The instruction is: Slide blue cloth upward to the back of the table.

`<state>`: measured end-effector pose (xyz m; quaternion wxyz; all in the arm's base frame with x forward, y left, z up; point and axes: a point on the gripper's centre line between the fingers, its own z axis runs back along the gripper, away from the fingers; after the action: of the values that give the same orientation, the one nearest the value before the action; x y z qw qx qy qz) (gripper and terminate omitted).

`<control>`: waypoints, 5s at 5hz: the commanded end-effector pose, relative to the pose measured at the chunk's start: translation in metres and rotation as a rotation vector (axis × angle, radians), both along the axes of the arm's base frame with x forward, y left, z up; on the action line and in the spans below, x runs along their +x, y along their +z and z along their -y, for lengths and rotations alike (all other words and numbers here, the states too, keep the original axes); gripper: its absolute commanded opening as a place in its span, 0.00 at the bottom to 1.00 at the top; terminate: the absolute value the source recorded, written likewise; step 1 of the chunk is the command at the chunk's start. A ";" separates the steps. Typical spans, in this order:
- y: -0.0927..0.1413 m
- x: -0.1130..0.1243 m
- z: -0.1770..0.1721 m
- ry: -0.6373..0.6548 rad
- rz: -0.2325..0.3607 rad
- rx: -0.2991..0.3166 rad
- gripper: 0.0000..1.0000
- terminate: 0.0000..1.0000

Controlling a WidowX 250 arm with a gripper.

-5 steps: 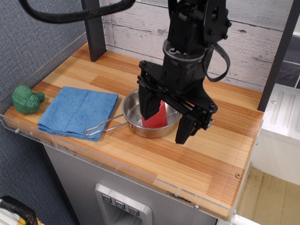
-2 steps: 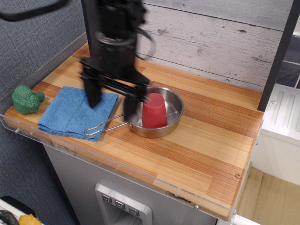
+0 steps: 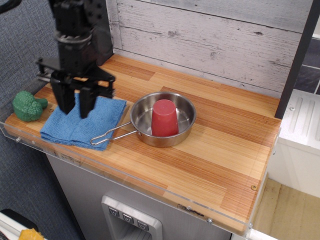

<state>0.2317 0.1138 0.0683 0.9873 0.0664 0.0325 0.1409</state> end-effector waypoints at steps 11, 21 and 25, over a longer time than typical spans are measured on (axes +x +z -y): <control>-0.069 0.101 -0.025 -0.193 0.103 -0.123 0.00 0.00; -0.034 0.140 0.011 -0.291 0.184 -0.077 1.00 0.00; 0.025 0.138 0.007 -0.270 0.322 0.002 1.00 0.00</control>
<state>0.3720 0.1033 0.0743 0.9935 0.0395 -0.1062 0.0126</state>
